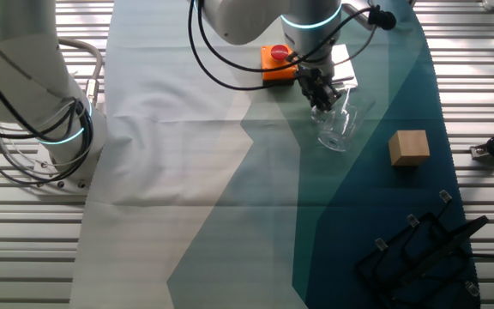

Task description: Take the cup off the cup rack

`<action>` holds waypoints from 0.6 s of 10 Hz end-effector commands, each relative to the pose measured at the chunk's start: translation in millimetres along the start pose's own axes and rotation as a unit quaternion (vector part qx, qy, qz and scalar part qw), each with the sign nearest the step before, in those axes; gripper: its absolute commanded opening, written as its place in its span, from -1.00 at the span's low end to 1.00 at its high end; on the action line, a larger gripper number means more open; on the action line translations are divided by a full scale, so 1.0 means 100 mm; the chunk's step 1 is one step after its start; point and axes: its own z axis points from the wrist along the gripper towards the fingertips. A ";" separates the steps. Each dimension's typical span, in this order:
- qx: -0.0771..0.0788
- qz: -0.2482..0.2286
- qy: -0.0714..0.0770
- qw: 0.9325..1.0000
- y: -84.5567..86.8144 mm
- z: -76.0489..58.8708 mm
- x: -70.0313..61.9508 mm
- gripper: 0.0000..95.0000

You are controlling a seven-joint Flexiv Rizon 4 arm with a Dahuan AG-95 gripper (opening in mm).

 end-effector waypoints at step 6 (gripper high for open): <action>0.000 -0.007 -0.002 1.000 -0.02 -0.02 -0.03 -0.60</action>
